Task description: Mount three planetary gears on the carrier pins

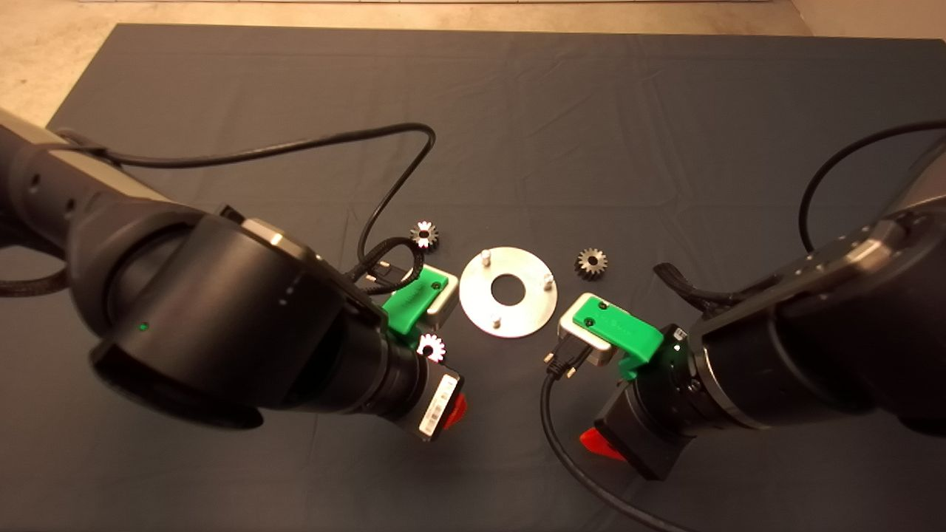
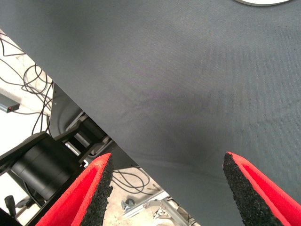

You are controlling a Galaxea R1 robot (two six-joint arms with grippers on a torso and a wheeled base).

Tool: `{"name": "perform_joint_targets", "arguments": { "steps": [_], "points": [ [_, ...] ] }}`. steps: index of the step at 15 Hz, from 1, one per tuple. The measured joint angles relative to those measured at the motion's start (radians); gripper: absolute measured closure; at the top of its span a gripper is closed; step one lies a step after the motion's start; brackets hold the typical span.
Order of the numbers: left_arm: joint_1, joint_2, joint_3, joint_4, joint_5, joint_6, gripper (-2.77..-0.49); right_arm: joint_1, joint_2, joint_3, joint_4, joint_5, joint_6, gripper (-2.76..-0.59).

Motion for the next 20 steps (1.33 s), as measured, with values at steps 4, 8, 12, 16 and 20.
{"name": "perform_joint_targets", "arguments": {
  "steps": [4,8,12,16,20],
  "points": [
    [0.000,0.000,0.000,0.000,0.000,0.000,-2.19,-0.028,-0.019,-0.001,0.000,0.005,-0.036,-1.73],
    [0.000,0.000,0.000,0.000,0.000,0.000,-2.19,-0.116,-0.215,-0.083,-0.073,0.003,-0.272,-1.73],
    [0.000,0.003,-0.007,0.003,0.000,0.000,-2.19,-0.201,-0.272,-0.212,-0.194,-0.003,-0.386,-1.73],
    [0.000,0.003,-0.022,0.003,0.000,0.001,-2.19,-0.215,-0.253,-0.322,-0.237,-0.001,-0.445,-1.73],
    [0.000,0.014,-0.033,0.003,0.000,0.002,-2.19,-0.217,-0.157,-0.444,-0.253,0.005,-0.486,-1.73]
  ]
}}
